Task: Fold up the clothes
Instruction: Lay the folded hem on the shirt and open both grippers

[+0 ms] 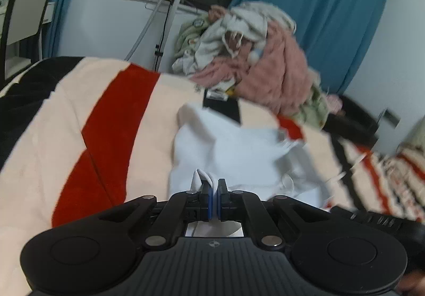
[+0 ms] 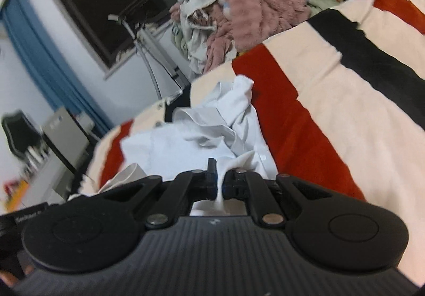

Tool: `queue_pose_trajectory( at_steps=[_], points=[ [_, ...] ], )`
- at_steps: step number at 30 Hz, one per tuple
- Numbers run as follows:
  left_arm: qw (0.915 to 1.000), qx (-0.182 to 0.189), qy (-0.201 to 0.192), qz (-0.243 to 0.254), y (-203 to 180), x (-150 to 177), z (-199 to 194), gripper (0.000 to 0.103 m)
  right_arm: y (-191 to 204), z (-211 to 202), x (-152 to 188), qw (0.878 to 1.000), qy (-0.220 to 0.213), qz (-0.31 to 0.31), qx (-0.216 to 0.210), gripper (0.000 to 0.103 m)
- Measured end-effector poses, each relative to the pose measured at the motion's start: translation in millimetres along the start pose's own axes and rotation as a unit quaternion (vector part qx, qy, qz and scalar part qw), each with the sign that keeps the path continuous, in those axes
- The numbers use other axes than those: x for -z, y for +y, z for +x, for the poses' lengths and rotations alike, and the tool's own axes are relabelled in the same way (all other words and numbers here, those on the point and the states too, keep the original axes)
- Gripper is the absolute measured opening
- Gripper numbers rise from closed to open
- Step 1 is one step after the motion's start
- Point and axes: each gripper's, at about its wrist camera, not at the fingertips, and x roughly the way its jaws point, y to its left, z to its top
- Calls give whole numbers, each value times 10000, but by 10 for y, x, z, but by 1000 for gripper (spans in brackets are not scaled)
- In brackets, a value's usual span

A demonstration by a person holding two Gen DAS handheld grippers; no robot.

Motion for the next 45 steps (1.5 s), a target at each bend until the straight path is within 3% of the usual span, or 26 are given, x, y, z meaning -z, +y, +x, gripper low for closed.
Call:
queue_pose_trajectory(
  at_steps=[5,10,11,13,14,15,17,20,24,35,40,45],
  points=[
    [9987,-256,-8,435,32,41,533,4,-27,344,101,9985,328,-365,227,6],
    [9978,-276,-44,604,-4,48,521,5,16,379,134,9968,410,-601,319,7],
    [9976,-273,-66,630,-15,48,491,7,32,353,126,9967,401,-621,321,7],
    [9971,-258,-162,698,-56,45,373,21,64,299,108,9966,382,-661,323,11],
    [9967,-245,-241,741,-88,43,281,36,79,272,99,9965,373,-681,325,23],
    [9961,-232,-320,783,-119,40,189,56,96,243,91,9963,360,-703,325,51],
    [9949,-205,-477,868,-181,35,6,71,172,62,84,9966,100,-783,246,89],
    [9924,-71,-794,935,-273,51,-344,87,295,-230,80,9955,-246,-894,180,87],
    [9872,-84,-1079,1170,-381,143,-764,97,454,-619,96,9925,-584,-1067,142,87],
    [9806,-117,-1268,1492,-514,613,-1587,100,701,-1598,412,9770,-1183,-1744,333,87],
    [9767,-152,-1308,1694,-595,819,-1737,100,649,-1801,536,9804,-1193,-1537,312,87],
    [9780,-120,-1194,1706,-608,877,-1689,100,699,-1806,588,9785,-1171,-1672,282,87]
  ],
)
